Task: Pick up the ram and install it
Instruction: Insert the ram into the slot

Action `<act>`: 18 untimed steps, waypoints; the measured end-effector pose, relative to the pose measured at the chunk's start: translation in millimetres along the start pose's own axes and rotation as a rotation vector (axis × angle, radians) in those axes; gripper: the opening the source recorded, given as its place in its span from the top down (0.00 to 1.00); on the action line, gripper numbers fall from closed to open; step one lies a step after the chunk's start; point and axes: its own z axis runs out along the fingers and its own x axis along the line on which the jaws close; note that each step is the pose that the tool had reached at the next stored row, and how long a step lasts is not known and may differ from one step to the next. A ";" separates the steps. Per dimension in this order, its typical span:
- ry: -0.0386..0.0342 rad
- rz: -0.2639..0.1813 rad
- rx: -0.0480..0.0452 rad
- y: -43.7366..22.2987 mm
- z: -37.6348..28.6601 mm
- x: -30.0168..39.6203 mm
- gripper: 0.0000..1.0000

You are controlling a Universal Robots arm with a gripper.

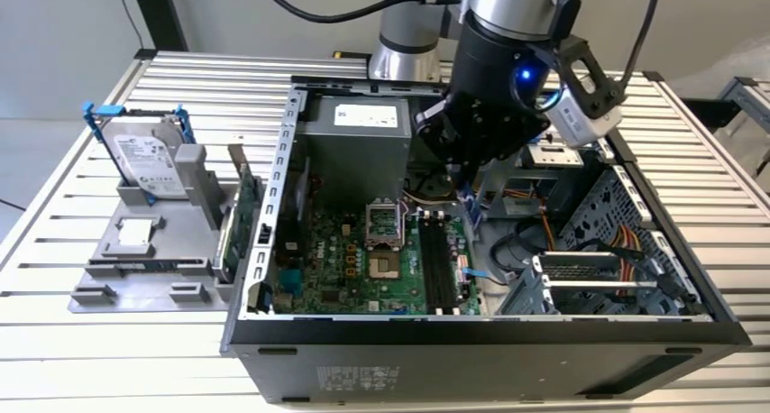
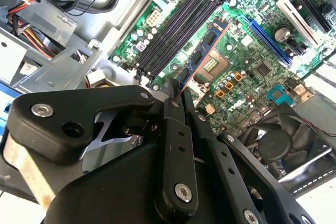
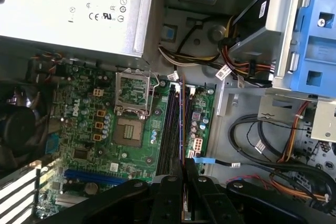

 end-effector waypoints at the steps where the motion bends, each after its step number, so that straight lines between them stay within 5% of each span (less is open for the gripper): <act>1: 0.0000 0.000 0.0001 0.0 0.5 0.0 1.00; 18: 0.0000 0.000 0.0012 0.5 13.0 -0.2 1.00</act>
